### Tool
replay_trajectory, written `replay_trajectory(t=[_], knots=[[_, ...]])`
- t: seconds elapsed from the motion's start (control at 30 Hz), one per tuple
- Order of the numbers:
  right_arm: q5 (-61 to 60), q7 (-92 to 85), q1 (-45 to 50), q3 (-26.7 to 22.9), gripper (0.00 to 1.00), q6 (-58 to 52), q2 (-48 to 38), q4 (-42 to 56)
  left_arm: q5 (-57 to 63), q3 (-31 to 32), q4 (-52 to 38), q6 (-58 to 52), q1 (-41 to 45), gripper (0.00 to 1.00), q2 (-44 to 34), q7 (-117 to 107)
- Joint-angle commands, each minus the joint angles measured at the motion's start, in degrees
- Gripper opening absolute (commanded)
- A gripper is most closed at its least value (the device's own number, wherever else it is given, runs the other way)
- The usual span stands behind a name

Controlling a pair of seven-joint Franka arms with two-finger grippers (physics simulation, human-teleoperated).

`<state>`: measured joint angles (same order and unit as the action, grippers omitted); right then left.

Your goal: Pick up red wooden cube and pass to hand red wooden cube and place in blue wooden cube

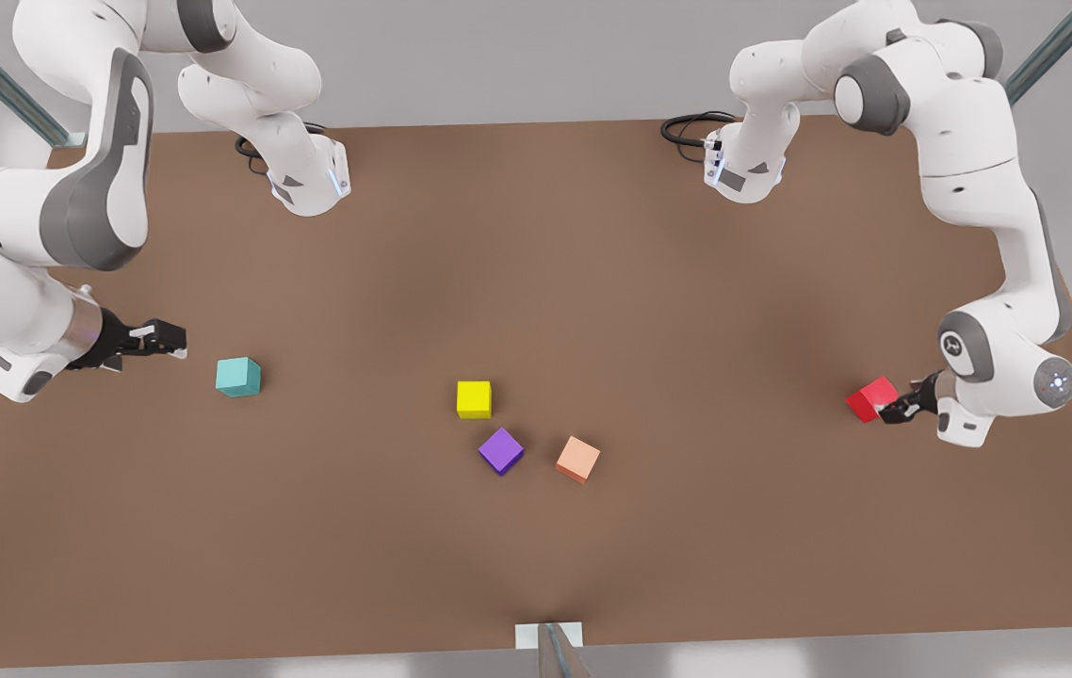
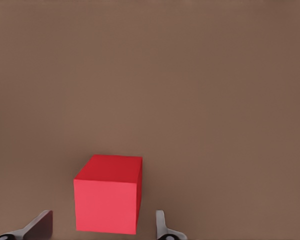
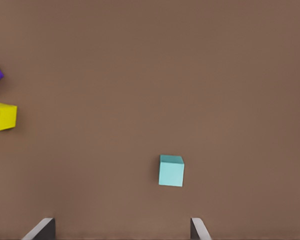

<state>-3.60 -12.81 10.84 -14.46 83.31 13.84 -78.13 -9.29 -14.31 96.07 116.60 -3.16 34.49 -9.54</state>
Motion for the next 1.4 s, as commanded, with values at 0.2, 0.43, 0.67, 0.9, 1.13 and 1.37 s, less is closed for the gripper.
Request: replay_trajectory(t=[0.2,0.43,0.67,0.9,1.13,1.37], knots=[[-0.4,0.3,-0.2,0.0,1.0,-3.0,0.4,-0.4,-0.2,0.0,2.5,6.4,-0.4,1.0,0.9,-8.0],[-0.5,0.4,-0.3,-0.1,1.0,-3.7,0.9,-0.3,-0.2,0.2,4.5,6.4,0.1,1.0,1.2,-8.1],[-0.4,0.4,-0.3,-0.2,1.0,-3.9,1.0,-0.2,-2.1,0.2,4.3,8.1,0.0,1.0,5.0,-7.6],[-0.6,0.4,-0.5,-0.5,1.0,-4.0,1.2,-0.2,-2.0,0.6,4.1,8.2,-0.1,0.56,5.0,-7.7],[-0.7,0.4,-0.5,-0.5,1.0,-4.0,1.2,0.0,-2.1,13.4,-1.2,3.3,-0.9,0.56,3.4,-7.8],[-1.0,0.5,-0.2,-0.4,1.0,-3.9,1.3,1.7,-23.0,40.1,-21.1,-23.6,-0.8,0.54,10.1,-2.9]])
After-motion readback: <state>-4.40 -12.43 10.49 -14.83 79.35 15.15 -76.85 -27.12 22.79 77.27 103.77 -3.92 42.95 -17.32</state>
